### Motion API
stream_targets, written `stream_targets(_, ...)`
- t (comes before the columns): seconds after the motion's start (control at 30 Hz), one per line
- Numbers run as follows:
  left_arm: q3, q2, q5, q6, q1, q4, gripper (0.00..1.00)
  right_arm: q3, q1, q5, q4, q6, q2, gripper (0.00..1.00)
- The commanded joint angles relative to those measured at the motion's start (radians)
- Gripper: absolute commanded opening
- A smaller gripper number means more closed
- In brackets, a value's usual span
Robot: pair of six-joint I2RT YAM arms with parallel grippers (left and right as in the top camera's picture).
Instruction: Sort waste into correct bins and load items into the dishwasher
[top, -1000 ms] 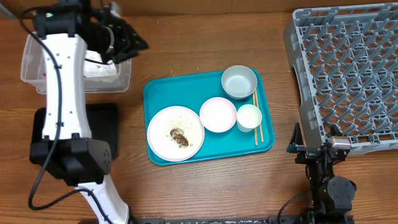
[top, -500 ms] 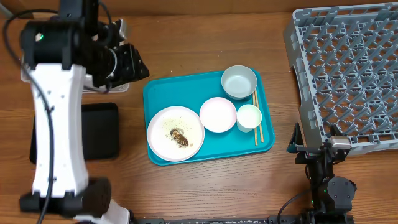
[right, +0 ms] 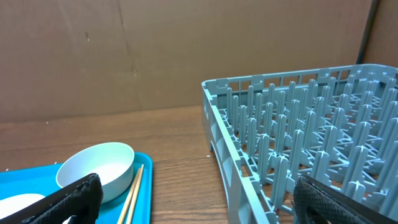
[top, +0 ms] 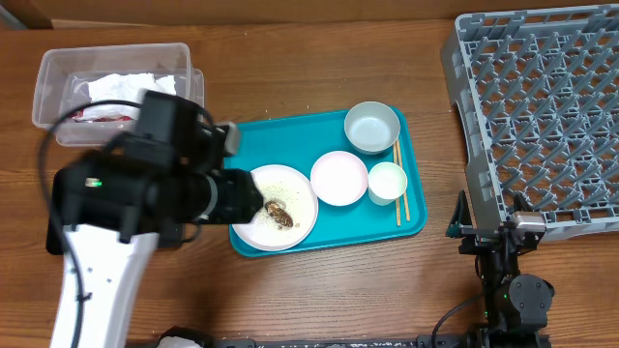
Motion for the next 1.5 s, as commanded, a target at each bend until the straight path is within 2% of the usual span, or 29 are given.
stream_targets(0.0, -0.13, -0.017, -0.005, -0.076, -0.108, 0.097, 0.53, -0.011, -0.002, 0.006, 0.005, -0.003, -0.01, 1.0)
stream_targets(0.1, -0.259, -0.005, -0.056, -0.153, -0.23, 0.247, 0.54, -0.011, -0.002, 0.006, 0.005, -0.003, -0.01, 1.0)
stream_targets(0.23, -0.396, 0.04, -0.216, -0.293, -0.399, 0.417, 0.52, -0.011, -0.002, 0.006, 0.005, -0.003, -0.01, 1.0)
stream_targets(0.43, -0.44, 0.17, -0.431, -0.406, -0.581, 0.547, 0.52, -0.011, -0.002, 0.006, 0.005, -0.003, -0.01, 1.0)
stream_targets(0.63, -0.44, 0.349, -0.449, -0.488, -0.595, 0.684, 0.04, -0.011, -0.002, 0.006, 0.005, -0.003, -0.01, 1.0)
stream_targets(0.97, -0.44, 0.521, -0.423, -0.533, -0.592, 0.903, 0.04, -0.011, -0.002, 0.006, 0.005, -0.003, -0.01, 1.0)
stream_targets(1.47, -0.44, 0.534, -0.628, -0.593, -0.546, 0.91, 0.04, -0.011, -0.002, 0.006, 0.005, -0.003, -0.01, 1.0)
